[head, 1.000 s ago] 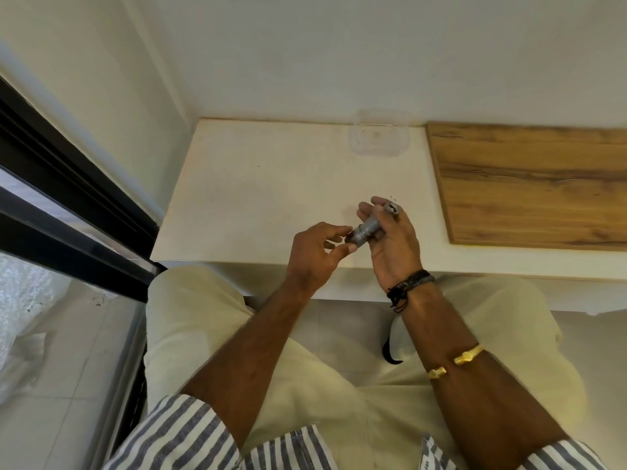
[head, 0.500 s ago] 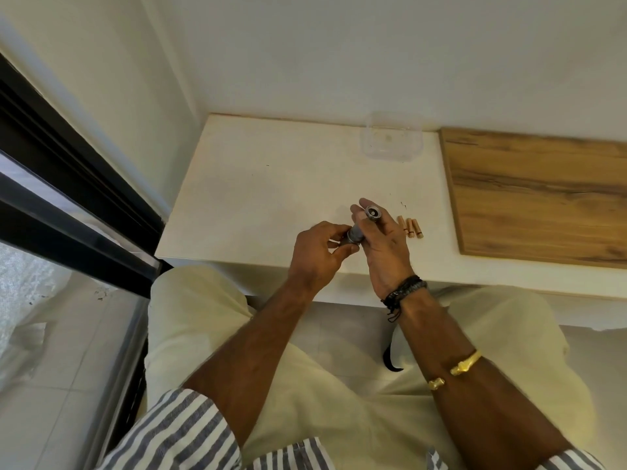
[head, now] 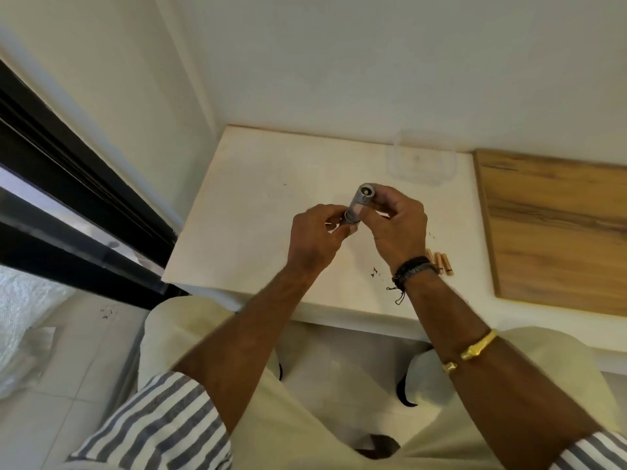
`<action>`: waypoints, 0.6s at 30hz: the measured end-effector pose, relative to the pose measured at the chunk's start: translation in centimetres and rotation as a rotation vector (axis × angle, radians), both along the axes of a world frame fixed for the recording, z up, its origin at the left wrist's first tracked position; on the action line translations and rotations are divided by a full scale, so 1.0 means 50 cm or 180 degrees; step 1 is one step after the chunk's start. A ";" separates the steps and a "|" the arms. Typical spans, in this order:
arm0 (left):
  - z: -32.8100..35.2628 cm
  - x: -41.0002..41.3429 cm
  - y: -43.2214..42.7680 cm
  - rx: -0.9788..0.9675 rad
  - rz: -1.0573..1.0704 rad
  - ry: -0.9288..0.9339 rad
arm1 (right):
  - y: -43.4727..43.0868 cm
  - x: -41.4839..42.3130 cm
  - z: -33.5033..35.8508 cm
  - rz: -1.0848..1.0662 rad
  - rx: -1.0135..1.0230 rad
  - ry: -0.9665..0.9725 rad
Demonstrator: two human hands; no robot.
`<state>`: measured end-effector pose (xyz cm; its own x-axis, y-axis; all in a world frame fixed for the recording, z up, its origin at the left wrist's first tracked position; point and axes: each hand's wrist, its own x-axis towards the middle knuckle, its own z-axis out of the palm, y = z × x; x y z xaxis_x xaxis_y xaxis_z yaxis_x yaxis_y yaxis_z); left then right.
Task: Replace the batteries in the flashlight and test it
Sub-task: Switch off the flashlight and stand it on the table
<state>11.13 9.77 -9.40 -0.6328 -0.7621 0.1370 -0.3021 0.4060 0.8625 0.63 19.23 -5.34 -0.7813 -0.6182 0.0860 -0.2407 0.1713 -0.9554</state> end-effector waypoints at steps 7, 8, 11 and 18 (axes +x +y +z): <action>0.014 -0.085 -0.118 -0.0208 0.0089 -0.0066 | -0.122 -0.076 0.017 0.0033 -0.0030 0.0232; 0.014 -0.098 -0.134 -0.0234 0.0077 -0.0083 | -0.139 -0.085 0.016 0.0018 -0.0020 0.0252; 0.014 -0.133 -0.180 -0.0216 0.0046 -0.0128 | -0.185 -0.106 0.009 -0.0050 -0.0013 0.0273; -0.006 -0.198 -0.274 -0.0209 -0.0062 -0.0408 | -0.273 -0.160 -0.017 -0.0061 0.0139 0.0283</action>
